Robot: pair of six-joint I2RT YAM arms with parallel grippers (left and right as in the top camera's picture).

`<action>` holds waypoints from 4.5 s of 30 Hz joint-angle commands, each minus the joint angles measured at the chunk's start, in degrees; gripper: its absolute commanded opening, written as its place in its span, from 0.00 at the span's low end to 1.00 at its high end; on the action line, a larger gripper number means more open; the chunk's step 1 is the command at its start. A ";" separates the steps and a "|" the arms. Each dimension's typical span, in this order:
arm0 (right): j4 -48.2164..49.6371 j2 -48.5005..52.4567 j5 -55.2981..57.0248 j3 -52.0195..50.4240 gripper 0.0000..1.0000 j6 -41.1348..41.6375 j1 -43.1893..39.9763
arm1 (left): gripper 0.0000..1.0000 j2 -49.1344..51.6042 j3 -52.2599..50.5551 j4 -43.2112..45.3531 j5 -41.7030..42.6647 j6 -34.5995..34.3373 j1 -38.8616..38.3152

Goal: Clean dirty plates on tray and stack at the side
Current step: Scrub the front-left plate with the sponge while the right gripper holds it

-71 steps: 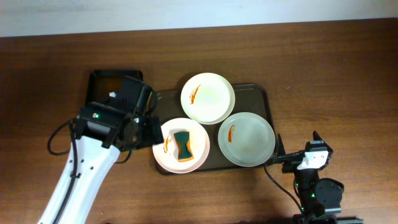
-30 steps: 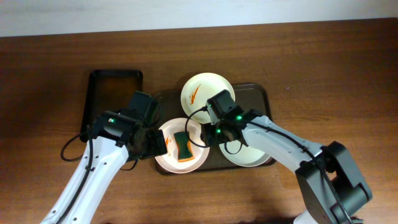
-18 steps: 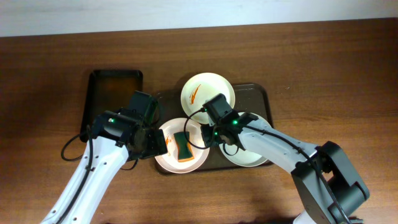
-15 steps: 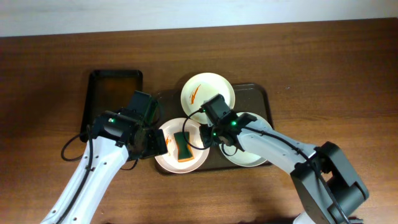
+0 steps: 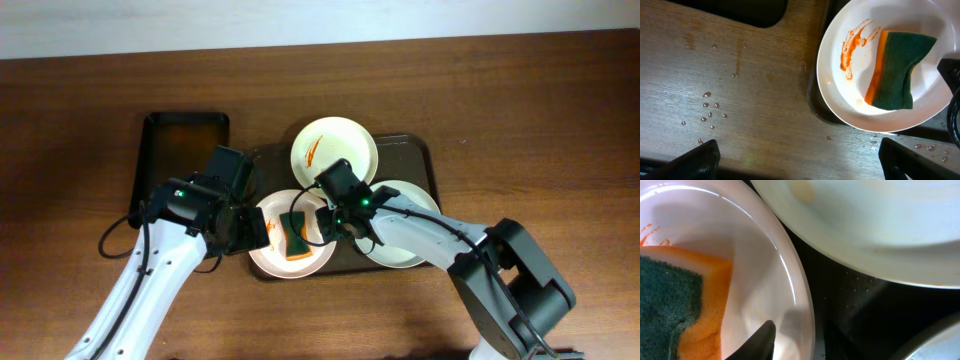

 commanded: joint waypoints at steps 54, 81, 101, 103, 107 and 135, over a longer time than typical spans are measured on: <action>-7.15 3.39 -1.03 5.25 0.04 10.91 -1.36 | 0.54 13.77 -19.87 48.85 19.96 -2.12 -4.11; -7.80 3.39 -0.98 5.25 0.04 10.71 -1.38 | 0.00 10.27 -10.14 34.01 -14.19 1.42 -5.88; -7.76 3.39 -0.96 5.25 0.04 10.73 -1.38 | 0.00 27.08 -9.62 39.08 -12.72 1.18 -5.88; -7.76 3.39 -0.94 5.25 0.04 10.73 -1.38 | 0.00 27.04 -9.57 34.51 -19.02 1.20 -5.86; -7.80 3.39 -0.57 5.25 0.04 10.73 -1.38 | 0.00 27.04 -7.41 28.96 -20.17 1.18 -5.88; -8.00 3.39 -0.57 5.25 0.04 10.73 -1.38 | 0.00 22.73 -2.89 15.32 -15.85 -2.62 -5.88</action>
